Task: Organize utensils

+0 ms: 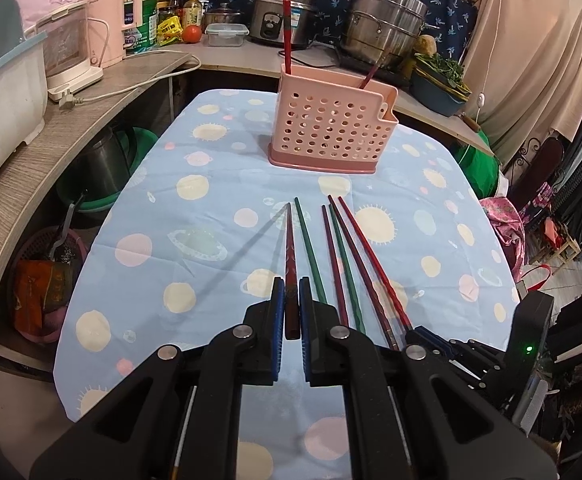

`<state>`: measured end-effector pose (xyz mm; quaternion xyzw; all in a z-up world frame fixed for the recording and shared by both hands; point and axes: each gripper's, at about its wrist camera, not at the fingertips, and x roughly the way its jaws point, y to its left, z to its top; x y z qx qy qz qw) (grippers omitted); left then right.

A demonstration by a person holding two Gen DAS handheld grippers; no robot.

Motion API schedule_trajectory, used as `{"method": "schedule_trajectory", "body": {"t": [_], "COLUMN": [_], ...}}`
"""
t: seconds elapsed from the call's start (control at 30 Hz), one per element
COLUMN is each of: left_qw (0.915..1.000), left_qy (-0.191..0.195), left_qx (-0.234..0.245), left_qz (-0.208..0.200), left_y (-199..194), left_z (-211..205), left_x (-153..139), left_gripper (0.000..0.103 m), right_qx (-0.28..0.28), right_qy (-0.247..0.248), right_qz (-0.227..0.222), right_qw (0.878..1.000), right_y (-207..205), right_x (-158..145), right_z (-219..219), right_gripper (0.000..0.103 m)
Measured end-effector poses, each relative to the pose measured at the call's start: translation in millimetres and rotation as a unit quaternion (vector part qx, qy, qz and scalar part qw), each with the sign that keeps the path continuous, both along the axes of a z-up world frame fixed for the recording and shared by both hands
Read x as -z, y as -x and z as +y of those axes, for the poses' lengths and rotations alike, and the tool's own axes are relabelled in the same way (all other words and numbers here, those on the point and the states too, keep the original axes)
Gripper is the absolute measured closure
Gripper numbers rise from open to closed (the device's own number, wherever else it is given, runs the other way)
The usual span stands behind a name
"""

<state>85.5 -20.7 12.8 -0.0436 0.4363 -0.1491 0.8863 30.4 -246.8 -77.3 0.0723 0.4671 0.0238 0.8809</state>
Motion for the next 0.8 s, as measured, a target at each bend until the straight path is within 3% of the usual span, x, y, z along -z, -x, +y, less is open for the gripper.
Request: {"method": "schedule_trajectory", "body": {"t": [0.4, 0.8], "left_qw": [0.9986, 0.9937], "left_qy": [0.012, 0.031], "left_qx": [-0.008, -0.009], "left_qz": [-0.051, -0.108], "left_y": [-14, -63], "left_z": [8, -1], "left_x": [-42, -101], "left_gripper": [0.096, 0.096], "right_qx": [0.021, 0.028], "right_qy": [-0.02, -0.042], "right_qz": [-0.114, -0.189], "right_qw": [0.993, 0.981], "right_y": [-7, -55], "right_x": [-99, -173], "right_z": [-26, -46], "right_gripper": [0.096, 0.096]}}
